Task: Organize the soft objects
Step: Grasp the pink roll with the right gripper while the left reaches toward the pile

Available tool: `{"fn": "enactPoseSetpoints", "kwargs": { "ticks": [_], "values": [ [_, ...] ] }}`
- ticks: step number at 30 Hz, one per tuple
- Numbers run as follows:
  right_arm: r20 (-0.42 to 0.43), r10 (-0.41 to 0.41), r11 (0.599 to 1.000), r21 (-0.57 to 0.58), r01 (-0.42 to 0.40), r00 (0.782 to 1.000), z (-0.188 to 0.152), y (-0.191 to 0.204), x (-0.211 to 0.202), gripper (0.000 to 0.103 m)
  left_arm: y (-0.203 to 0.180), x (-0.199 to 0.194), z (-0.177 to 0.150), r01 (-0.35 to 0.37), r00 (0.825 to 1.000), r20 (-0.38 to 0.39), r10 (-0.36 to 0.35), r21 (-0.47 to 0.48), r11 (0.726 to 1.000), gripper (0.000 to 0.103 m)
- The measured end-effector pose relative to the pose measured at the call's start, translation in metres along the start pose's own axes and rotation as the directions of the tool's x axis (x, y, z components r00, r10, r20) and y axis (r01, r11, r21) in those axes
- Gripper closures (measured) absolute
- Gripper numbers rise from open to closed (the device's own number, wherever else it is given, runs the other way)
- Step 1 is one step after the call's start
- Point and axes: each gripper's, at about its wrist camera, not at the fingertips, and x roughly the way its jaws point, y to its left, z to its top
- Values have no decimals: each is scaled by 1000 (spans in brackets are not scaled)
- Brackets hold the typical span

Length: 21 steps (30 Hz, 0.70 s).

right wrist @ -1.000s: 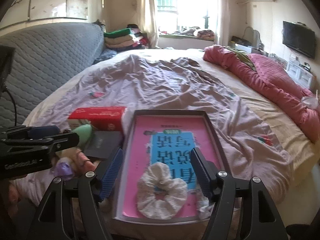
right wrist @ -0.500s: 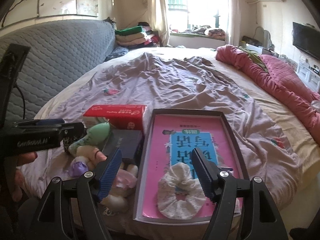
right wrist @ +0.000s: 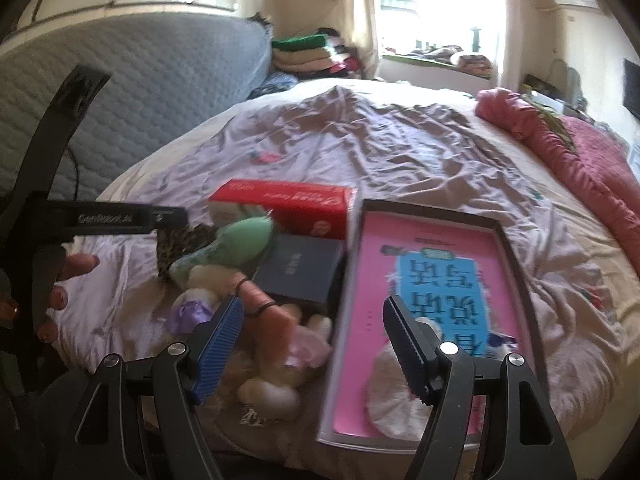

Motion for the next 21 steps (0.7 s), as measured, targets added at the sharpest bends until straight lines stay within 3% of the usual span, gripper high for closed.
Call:
{"fn": "enactPoseSetpoints", "kwargs": {
  "ticks": [9,18,21],
  "values": [
    [-69,55,993,-100,-62,996,-3,22,43,29,-16,23,-8,36,998,-45,-34,46,998,43],
    [-103,85,991,-96,-95,991,-4,23,74,29,-16,42,-7,61,996,-63,-58,51,997,43],
    [-91,84,993,-73,-91,992,-5,21,76,34,-14,48,-8,58,996,-76,-55,43,997,43]
  ]
}}
